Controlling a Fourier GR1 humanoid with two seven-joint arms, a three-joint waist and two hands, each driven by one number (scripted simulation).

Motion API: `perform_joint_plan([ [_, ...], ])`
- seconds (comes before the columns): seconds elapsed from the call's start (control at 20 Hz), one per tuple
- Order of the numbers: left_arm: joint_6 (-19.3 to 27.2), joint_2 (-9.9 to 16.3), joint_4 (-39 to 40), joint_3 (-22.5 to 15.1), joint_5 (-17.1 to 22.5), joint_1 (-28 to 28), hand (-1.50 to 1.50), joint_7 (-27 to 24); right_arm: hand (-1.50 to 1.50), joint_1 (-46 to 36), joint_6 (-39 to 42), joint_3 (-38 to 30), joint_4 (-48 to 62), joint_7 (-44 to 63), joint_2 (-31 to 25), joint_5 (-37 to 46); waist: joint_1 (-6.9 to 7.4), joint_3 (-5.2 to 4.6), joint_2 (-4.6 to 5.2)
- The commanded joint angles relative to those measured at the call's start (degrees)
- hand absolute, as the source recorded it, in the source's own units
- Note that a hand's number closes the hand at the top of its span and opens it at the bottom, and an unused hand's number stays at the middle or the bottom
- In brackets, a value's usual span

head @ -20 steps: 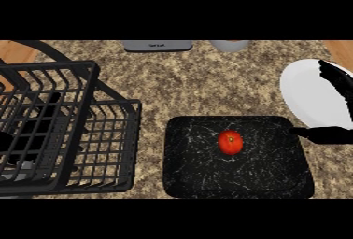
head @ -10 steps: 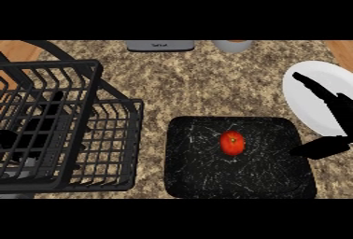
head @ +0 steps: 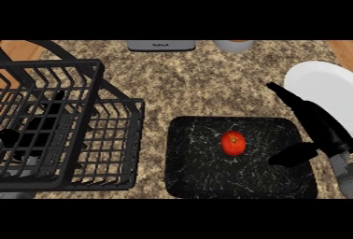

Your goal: Pick the tomato from the tray and place it in the plate

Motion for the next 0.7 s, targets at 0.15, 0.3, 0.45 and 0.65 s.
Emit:
perform_joint_plan([
  [0.15,2.0,-12.0,0.3,-5.6,2.6,1.9,0.0,5.8,-1.5,-0.3,0.7,6.1,-2.2,7.8,4.9,2.6,-0.74,-1.98,0.99],
  [0.3,0.3,-10.5,-1.0,-5.7,3.1,3.5,0.0,5.6,-1.5,-1.7,-0.4,6.4,0.8,8.8,7.6,3.6,0.67,-1.88,1.11],
  [0.45,0.0,-9.9,-0.4,-5.2,3.5,4.2,0.0,5.4,-1.5,-1.1,-1.4,8.8,-0.2,9.9,9.4,5.9,0.27,-1.89,0.97],
  [0.65,2.2,-11.6,0.6,-6.1,2.5,3.5,0.0,5.2,-1.5,-1.6,-1.3,10.0,-1.3,13.2,8.9,9.0,-0.89,-1.97,0.93],
])
